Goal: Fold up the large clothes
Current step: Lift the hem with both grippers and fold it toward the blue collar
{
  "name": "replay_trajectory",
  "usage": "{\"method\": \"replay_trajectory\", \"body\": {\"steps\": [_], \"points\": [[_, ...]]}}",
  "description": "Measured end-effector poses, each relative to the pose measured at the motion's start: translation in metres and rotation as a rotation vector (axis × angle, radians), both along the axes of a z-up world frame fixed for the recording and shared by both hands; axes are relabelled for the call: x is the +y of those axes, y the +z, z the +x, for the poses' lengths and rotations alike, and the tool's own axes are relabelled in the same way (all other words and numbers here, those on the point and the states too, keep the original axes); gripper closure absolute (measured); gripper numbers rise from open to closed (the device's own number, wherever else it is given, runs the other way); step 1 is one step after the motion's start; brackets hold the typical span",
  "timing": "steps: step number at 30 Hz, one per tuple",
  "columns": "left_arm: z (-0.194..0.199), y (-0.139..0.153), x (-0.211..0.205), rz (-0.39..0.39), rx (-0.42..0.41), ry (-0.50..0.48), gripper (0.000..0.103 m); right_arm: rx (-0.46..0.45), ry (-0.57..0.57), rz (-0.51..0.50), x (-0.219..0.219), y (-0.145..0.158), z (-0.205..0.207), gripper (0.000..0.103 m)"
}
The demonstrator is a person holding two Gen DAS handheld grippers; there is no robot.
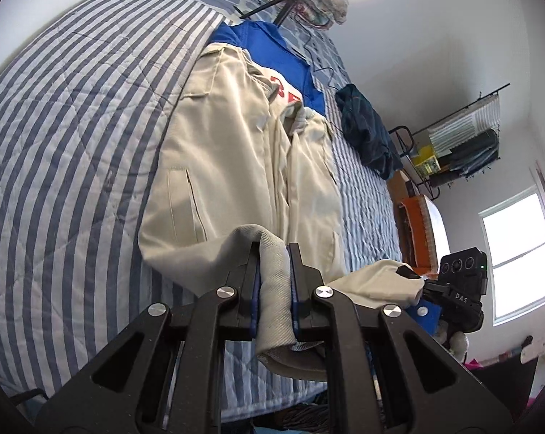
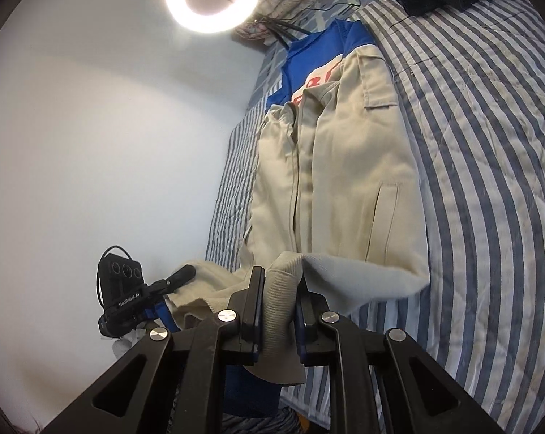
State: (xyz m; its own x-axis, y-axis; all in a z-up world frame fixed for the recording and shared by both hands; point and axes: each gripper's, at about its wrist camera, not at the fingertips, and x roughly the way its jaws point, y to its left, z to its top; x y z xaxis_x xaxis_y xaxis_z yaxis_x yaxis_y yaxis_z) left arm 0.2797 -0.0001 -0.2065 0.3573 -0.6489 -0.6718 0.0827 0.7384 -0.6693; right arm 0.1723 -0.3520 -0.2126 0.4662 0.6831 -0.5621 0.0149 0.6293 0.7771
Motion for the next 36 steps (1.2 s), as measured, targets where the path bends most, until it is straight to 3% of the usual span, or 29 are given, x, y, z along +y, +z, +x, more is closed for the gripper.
{"method": "replay_trajectory", "body": {"steps": [7, 17, 21, 23, 24, 25, 26, 30, 34, 36], "points": [[0.038, -0.027, -0.002, 0.018, 0.060, 0.043, 0.093, 0.066, -0.066, 0.002, -0.006, -0.019, 0.042, 0.091], [0.062, -0.056, -0.013, 0.047, 0.123, 0.068, 0.093, 0.157, -0.111, 0.043, -0.015, -0.050, 0.062, 0.088], [0.067, -0.054, -0.014, 0.043, 0.137, 0.078, 0.086, 0.147, -0.109, 0.069, -0.021, -0.045, 0.059, 0.077], [0.070, -0.051, -0.012, 0.014, 0.134, 0.083, 0.076, 0.128, -0.116, 0.088, -0.024, -0.041, 0.057, 0.061], [0.070, -0.047, -0.009, -0.004, 0.125, 0.094, 0.064, 0.116, -0.123, 0.102, -0.028, -0.038, 0.056, 0.054], [0.070, -0.043, -0.004, -0.018, 0.112, 0.109, 0.050, 0.099, -0.135, 0.133, -0.034, -0.034, 0.053, 0.039], [0.070, -0.039, 0.001, -0.033, 0.094, 0.127, 0.047, 0.084, -0.148, 0.153, -0.038, -0.031, 0.051, 0.034], [0.071, -0.021, 0.015, -0.068, 0.033, 0.148, 0.045, 0.021, -0.154, 0.141, -0.052, -0.017, 0.042, 0.037], [0.064, -0.024, 0.020, 0.018, -0.003, 0.106, 0.045, -0.002, -0.067, -0.081, -0.041, -0.013, 0.033, 0.050], [0.060, -0.037, 0.020, 0.059, 0.015, 0.064, 0.047, 0.010, -0.026, -0.117, -0.037, -0.020, 0.027, 0.054]]}}
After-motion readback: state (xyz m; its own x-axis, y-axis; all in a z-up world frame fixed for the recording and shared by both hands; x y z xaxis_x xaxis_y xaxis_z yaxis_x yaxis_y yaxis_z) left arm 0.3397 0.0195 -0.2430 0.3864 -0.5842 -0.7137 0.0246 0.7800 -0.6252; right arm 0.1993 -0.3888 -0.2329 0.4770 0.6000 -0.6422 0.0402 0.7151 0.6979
